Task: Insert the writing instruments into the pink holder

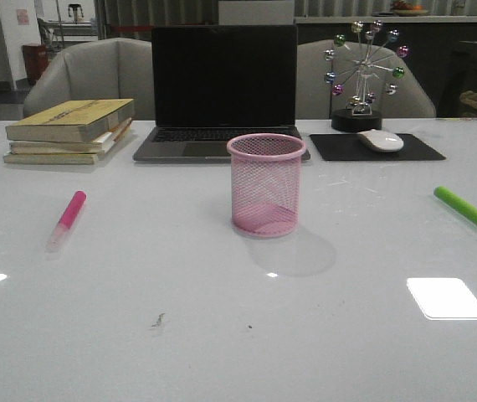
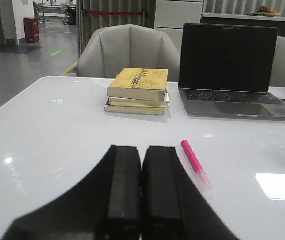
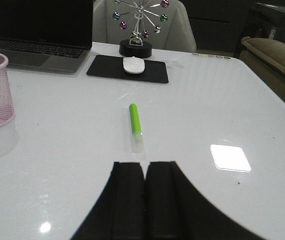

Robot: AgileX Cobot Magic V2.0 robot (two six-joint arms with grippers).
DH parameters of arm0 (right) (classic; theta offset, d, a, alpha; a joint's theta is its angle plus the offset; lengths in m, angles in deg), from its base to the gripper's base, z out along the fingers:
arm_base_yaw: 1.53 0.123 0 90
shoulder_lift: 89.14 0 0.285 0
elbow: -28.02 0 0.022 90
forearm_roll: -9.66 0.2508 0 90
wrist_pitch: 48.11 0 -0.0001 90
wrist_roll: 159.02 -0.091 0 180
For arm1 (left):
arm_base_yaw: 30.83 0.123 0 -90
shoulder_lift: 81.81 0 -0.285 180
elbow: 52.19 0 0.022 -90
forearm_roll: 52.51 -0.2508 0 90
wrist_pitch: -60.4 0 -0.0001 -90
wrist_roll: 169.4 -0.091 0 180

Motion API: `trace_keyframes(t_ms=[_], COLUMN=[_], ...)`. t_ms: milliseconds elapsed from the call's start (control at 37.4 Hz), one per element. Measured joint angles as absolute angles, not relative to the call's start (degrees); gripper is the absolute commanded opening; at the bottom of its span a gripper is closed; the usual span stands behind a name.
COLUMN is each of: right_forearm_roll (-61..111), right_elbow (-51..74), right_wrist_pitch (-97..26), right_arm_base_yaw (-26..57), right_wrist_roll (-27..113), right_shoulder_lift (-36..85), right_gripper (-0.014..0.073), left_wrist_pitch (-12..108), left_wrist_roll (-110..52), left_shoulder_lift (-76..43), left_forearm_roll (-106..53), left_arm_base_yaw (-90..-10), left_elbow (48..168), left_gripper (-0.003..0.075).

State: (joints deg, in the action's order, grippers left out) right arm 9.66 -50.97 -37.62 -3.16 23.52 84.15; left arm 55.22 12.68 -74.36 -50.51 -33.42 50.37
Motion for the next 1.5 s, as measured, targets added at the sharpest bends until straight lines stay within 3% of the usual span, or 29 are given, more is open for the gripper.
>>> trace_keyframes(t_ms=[428, 775, 1070, 1283, 1497], right_forearm_roll=[9.7, 9.7, 11.2, 11.5, 11.5], right_elbow=[-51.0, -51.0, -50.7, -40.8, -28.0], right_wrist_pitch=[-37.7, -42.5, -55.3, -57.7, -48.1], right_arm_base_yaw=[-3.2, -3.2, -3.2, -3.2, -3.2], right_wrist_roll=[23.5, 23.5, 22.4, 21.9, 21.8], right_shoulder_lift=[84.2, 84.2, 84.2, 84.2, 83.5], right_gripper=[0.0029, 0.0029, 0.0029, 0.0029, 0.0029], left_wrist_pitch=[55.5, 63.2, 66.0, 67.7, 63.0], left_wrist_roll=[12.7, 12.7, 12.7, 12.7, 12.7], left_shoulder_lift=[-74.4, -74.4, -74.4, -74.4, -72.1], left_forearm_roll=[-50.5, -50.5, -50.5, -50.5, -50.5], left_arm_base_yaw=[-33.4, -33.4, -33.4, -33.4, -33.4], left_elbow=[50.4, 50.4, 52.2, 60.8, 70.0], left_gripper=[0.0092, 0.0092, 0.0092, 0.0092, 0.0092])
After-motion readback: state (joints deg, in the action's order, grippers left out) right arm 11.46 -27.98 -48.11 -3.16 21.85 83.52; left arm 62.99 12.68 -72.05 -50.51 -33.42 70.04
